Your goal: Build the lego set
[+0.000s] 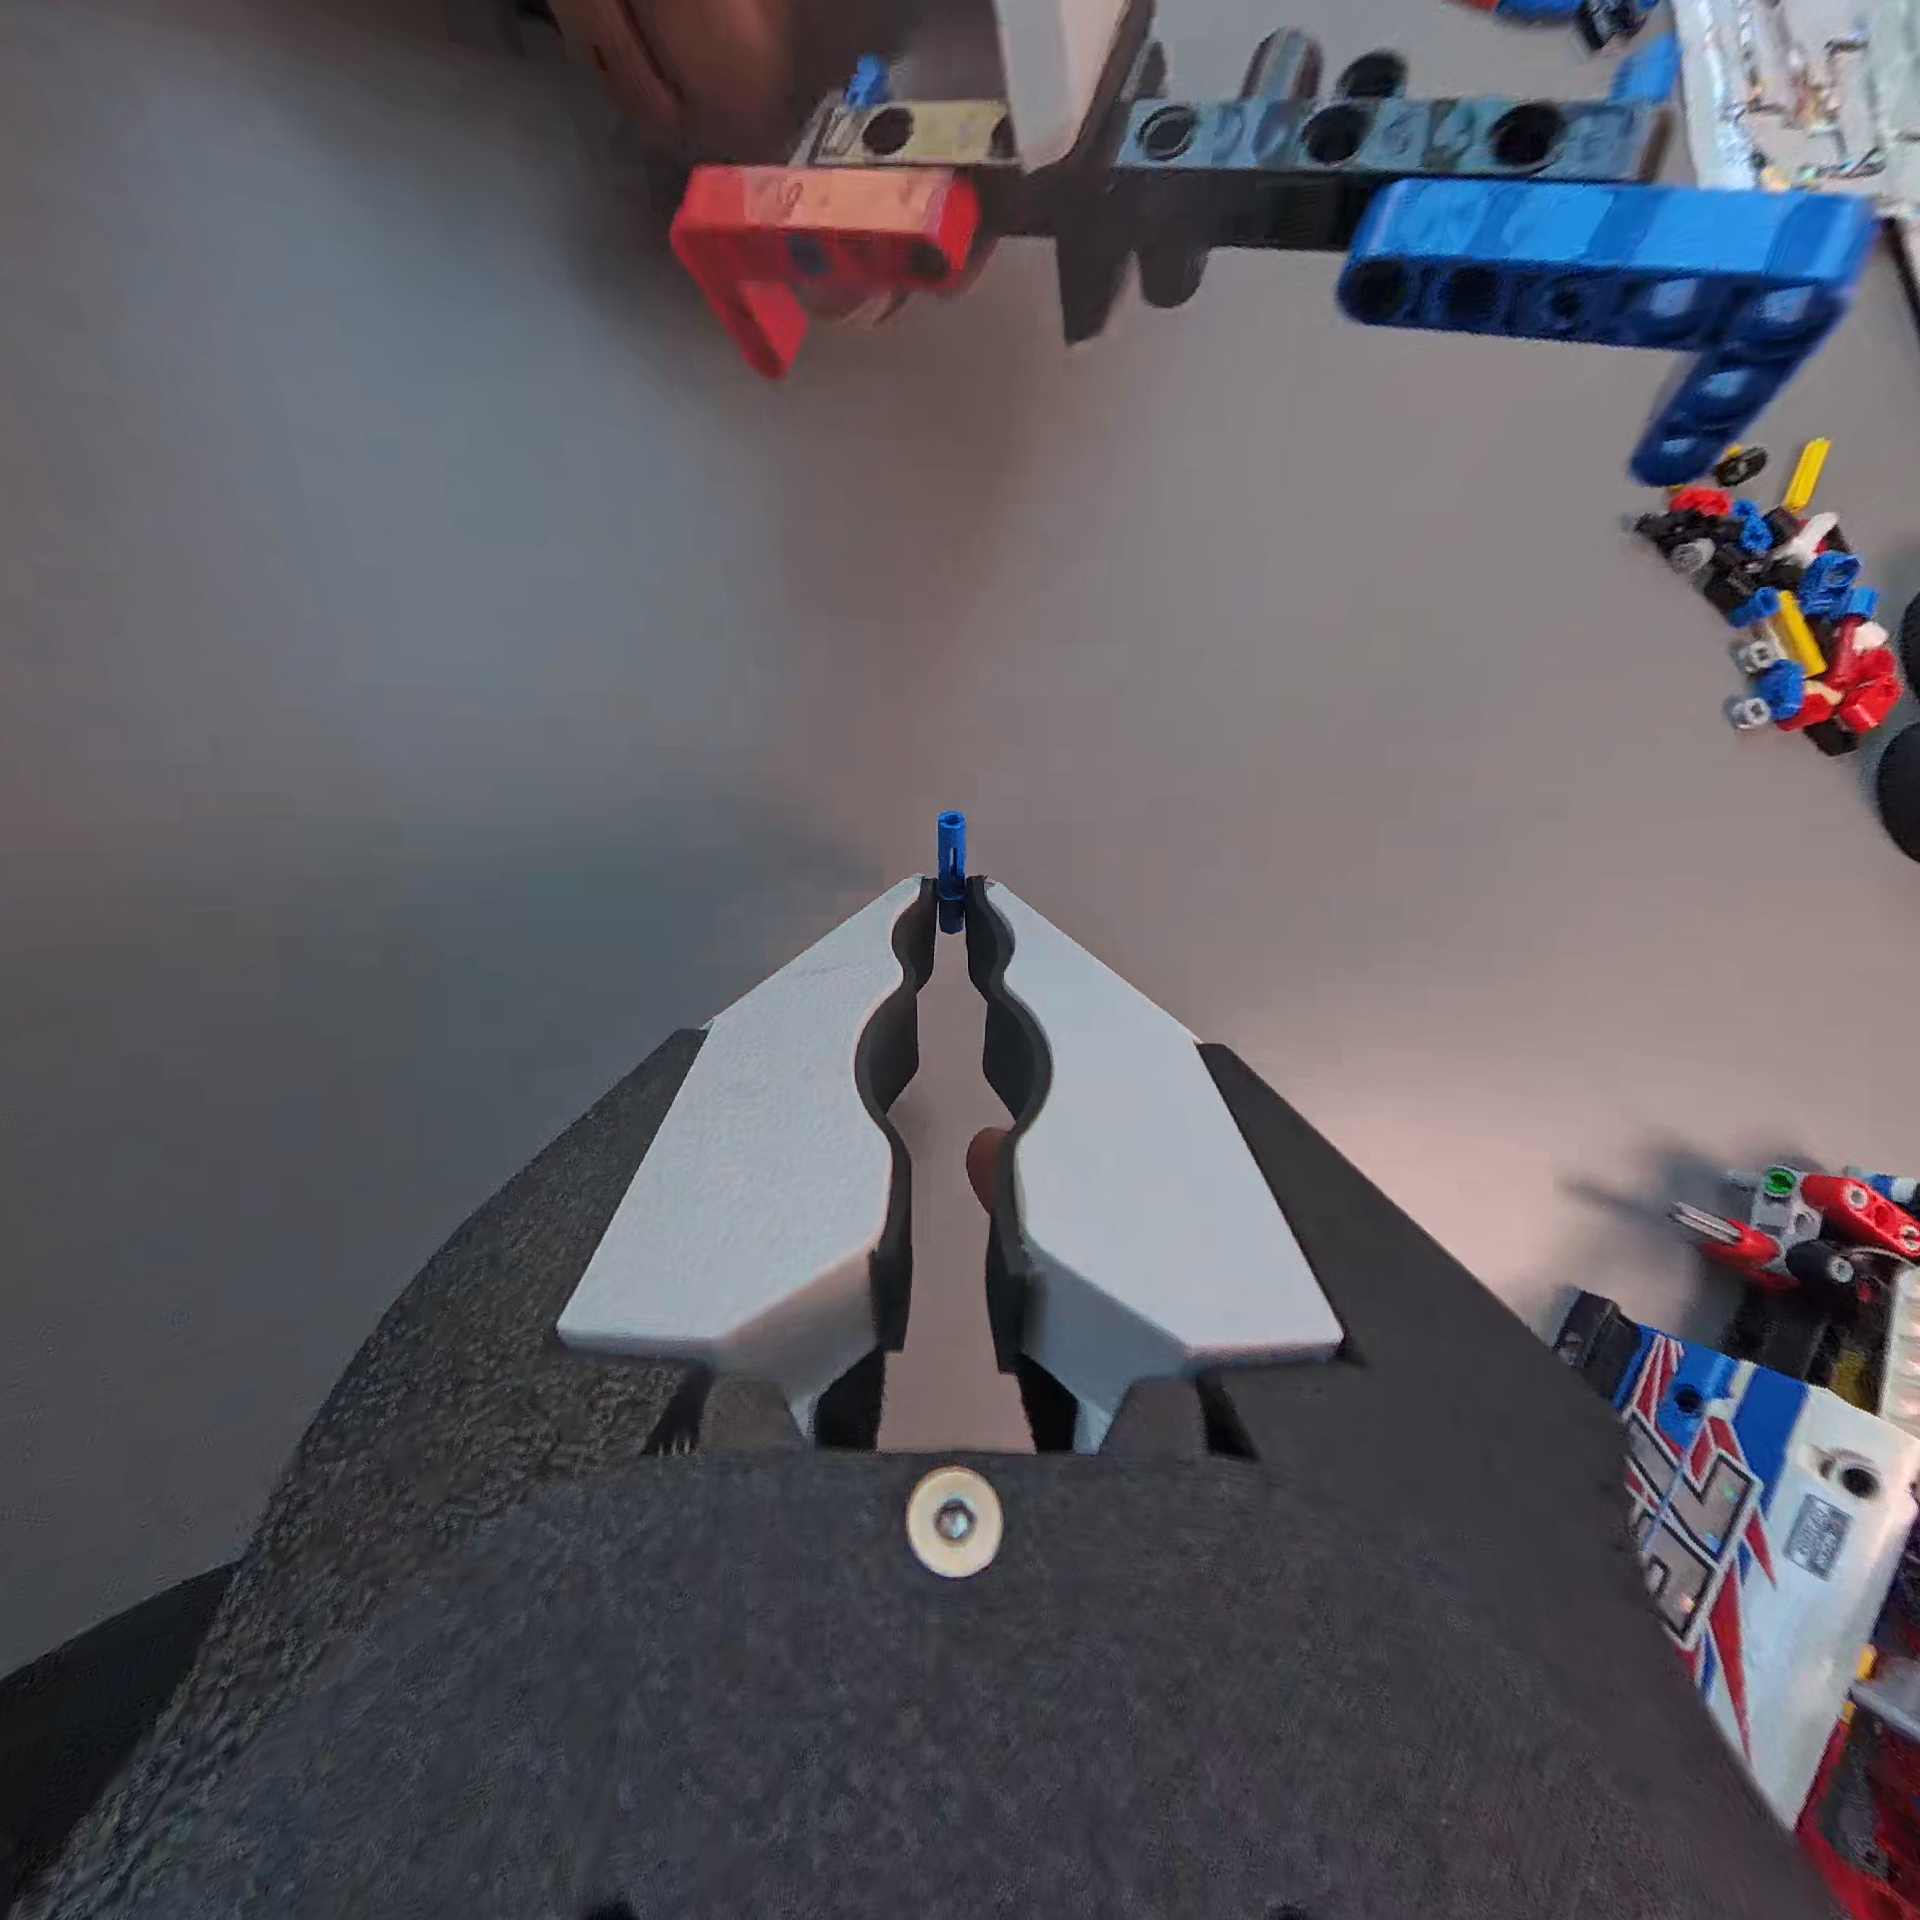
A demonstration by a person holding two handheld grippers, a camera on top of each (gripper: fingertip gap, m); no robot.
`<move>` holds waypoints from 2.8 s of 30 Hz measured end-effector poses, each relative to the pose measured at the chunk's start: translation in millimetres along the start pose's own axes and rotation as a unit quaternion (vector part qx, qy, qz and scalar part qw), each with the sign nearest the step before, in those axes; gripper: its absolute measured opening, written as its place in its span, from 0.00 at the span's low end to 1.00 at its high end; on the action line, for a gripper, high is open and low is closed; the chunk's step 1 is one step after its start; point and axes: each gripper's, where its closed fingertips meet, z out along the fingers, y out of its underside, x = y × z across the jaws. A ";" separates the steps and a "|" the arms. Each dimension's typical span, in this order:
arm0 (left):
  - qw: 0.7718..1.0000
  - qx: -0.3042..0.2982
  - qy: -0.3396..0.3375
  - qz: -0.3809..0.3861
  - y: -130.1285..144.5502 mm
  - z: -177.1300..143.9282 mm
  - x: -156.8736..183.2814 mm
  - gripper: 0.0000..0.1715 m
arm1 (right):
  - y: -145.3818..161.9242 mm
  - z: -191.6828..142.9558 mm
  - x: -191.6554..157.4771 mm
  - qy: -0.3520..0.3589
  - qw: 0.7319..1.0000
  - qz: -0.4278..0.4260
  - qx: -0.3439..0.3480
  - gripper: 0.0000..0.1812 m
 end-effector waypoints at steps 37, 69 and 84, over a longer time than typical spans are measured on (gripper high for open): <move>0.797 -0.226 -0.321 0.459 33.1 -37.9 -40.8 0.30 | -29.2 -10.8 -15.2 -0.234 0.919 0.295 0.115 0.03; 0.831 -0.272 -0.369 0.316 62.7 -57.1 -48.0 0.16 | 8.8 13.5 3.0 0.024 0.996 0.082 -0.015 0.09; 0.796 -0.273 -0.390 0.373 62.3 -48.5 -60.8 0.15 | -5.7 18.5 5.3 0.005 0.996 0.087 0.011 0.02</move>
